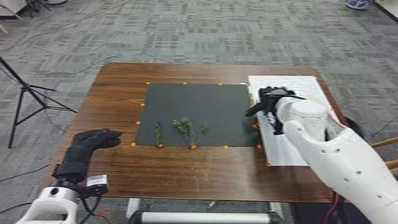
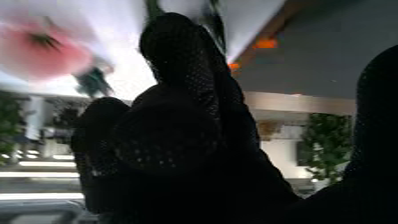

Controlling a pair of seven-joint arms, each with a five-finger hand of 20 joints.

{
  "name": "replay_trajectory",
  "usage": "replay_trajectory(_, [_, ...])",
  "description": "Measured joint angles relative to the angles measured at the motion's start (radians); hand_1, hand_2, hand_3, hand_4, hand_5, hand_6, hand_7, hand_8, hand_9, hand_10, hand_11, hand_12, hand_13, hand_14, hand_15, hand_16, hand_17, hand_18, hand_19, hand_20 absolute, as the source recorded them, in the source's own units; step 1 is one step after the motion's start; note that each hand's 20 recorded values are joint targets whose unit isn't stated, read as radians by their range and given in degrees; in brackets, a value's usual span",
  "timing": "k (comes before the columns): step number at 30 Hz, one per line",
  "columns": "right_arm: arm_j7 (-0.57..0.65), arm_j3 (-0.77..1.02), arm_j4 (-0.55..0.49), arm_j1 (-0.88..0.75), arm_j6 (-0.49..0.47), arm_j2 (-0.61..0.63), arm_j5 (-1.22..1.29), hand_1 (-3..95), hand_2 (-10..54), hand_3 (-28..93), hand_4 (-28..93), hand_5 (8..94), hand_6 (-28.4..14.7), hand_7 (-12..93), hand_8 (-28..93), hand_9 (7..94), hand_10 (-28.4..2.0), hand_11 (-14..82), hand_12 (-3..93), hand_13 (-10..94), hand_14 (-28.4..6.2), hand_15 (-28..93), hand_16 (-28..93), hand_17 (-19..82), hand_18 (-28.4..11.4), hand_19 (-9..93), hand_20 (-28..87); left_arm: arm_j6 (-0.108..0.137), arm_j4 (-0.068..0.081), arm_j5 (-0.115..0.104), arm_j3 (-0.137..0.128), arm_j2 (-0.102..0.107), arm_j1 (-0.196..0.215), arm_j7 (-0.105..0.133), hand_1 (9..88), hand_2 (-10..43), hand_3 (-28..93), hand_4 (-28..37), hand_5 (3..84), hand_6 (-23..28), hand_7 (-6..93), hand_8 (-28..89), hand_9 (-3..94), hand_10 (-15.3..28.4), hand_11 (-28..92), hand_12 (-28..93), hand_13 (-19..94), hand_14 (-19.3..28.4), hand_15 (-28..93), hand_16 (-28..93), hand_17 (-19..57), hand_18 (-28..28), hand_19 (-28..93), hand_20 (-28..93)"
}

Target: Arrange flowers

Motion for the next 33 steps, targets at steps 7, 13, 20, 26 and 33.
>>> replay_trajectory(7, [0.048,-0.050,0.017,0.025,0.139,0.005,0.031,52.3,-9.5,48,-9,71.5,-6.9,22,28,86.9,-14.2,38.3,33.1,94,-3.2,59,30,71,-9.1,93,51,-0.001,-0.003,0.002,-0.003,-0.001,0.004,0.000,29.0,10.4,64,-26.5,59.0,1.6,22.1,-8,58.6,15.0,28,18,43,19.6,38,2,2.9,16.0,26,27])
replay_trajectory(13, [0.069,-0.014,0.015,0.003,0.143,0.003,0.087,46.4,-9.5,53,-8,72.3,-7.7,22,18,87.1,-14.2,37.7,33.1,94,-3.2,58,30,71,-8.9,93,51,-0.002,-0.003,0.002,-0.007,-0.001,0.006,-0.001,28.9,10.3,64,-26.4,58.9,1.6,22.1,-8,58.4,15.0,28,19,43,19.5,38,2,2.9,16.0,26,27])
replay_trajectory(20, [0.068,0.019,0.013,0.000,0.102,0.006,0.084,38.0,-9.5,55,-8,71.9,-9.9,20,-1,86.7,-15.6,32.1,30.2,94,-3.6,54,33,69,-8.8,93,49,-0.007,-0.003,0.002,-0.007,-0.001,0.005,-0.003,29.1,10.4,64,-26.5,59.0,1.6,22.0,-8,58.5,15.1,28,18,43,19.5,38,2,2.9,16.0,26,27])
replay_trajectory(26, [0.068,0.043,0.020,0.005,0.029,0.001,0.084,33.9,-9.5,52,-8,70.5,-11.1,17,-1,85.8,-16.3,30.3,29.5,94,-4.2,51,35,68,-8.5,93,47,-0.009,-0.003,0.004,-0.006,-0.001,0.004,-0.004,29.0,10.4,64,-26.4,58.9,1.6,22.1,-8,58.5,15.0,28,18,43,19.6,38,2,2.9,16.0,26,27])
replay_trajectory(33, [0.063,0.065,0.028,-0.017,-0.011,-0.019,0.080,34.3,-9.5,48,-8,68.9,-12.6,13,0,85.2,-17.4,27.9,27.6,94,-5.0,47,36,68,-7.5,90,45,-0.009,-0.004,0.004,-0.006,-0.005,0.005,-0.005,29.1,10.4,64,-26.3,58.9,1.6,22.1,-8,58.4,15.0,28,19,43,19.5,38,2,2.9,16.0,26,27])
